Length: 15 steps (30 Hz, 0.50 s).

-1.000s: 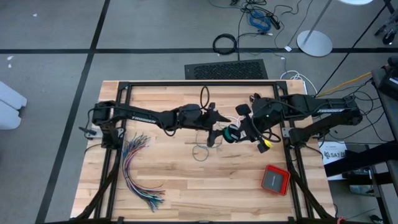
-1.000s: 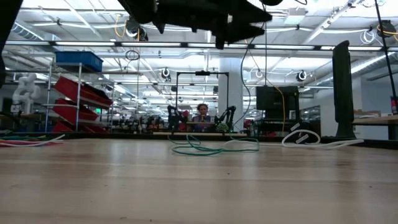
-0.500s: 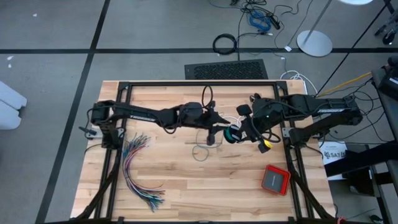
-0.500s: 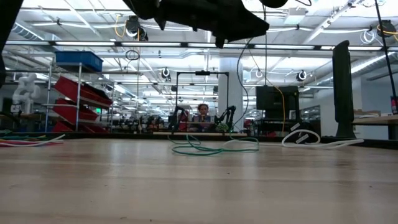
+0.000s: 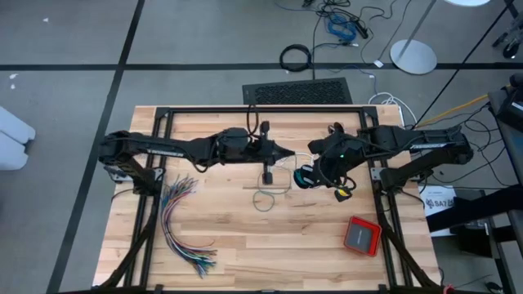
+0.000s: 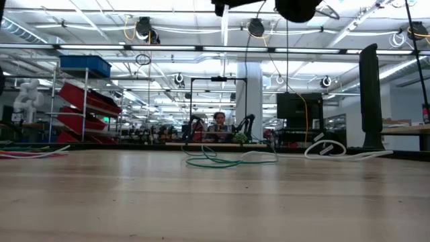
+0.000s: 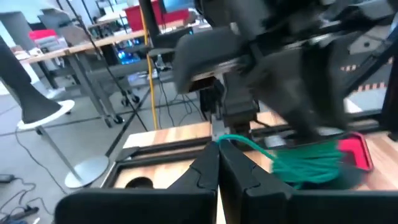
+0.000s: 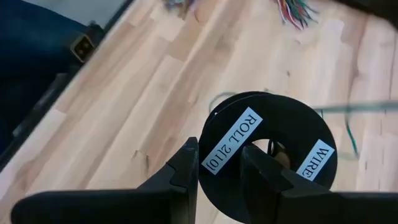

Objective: Coil cords
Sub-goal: Uncoil the green wire from the spool

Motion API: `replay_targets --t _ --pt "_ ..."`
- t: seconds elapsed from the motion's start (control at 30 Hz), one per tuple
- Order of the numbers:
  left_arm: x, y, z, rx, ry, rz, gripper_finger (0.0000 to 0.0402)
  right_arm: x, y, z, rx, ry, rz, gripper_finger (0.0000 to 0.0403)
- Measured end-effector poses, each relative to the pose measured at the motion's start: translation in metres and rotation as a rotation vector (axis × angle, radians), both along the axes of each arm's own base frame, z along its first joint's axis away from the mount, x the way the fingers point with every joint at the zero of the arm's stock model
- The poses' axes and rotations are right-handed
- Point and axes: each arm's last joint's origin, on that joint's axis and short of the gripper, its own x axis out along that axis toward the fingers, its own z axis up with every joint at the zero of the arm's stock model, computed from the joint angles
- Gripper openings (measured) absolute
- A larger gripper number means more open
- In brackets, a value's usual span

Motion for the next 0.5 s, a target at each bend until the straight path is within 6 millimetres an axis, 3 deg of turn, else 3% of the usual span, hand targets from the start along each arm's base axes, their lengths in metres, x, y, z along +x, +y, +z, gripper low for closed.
replay_targets --t 0.2,0.5 --pt "-0.009 -0.027 0.0 0.001 0.087 -0.066 0.0002 -0.001 -0.006 -0.004 -0.097 0.038 -0.079 0.0078" --pt "0.003 -0.061 -0.041 -0.036 0.274 -0.131 0.0001 0.002 -0.019 0.009 -0.227 -0.118 -0.172 0.0078"
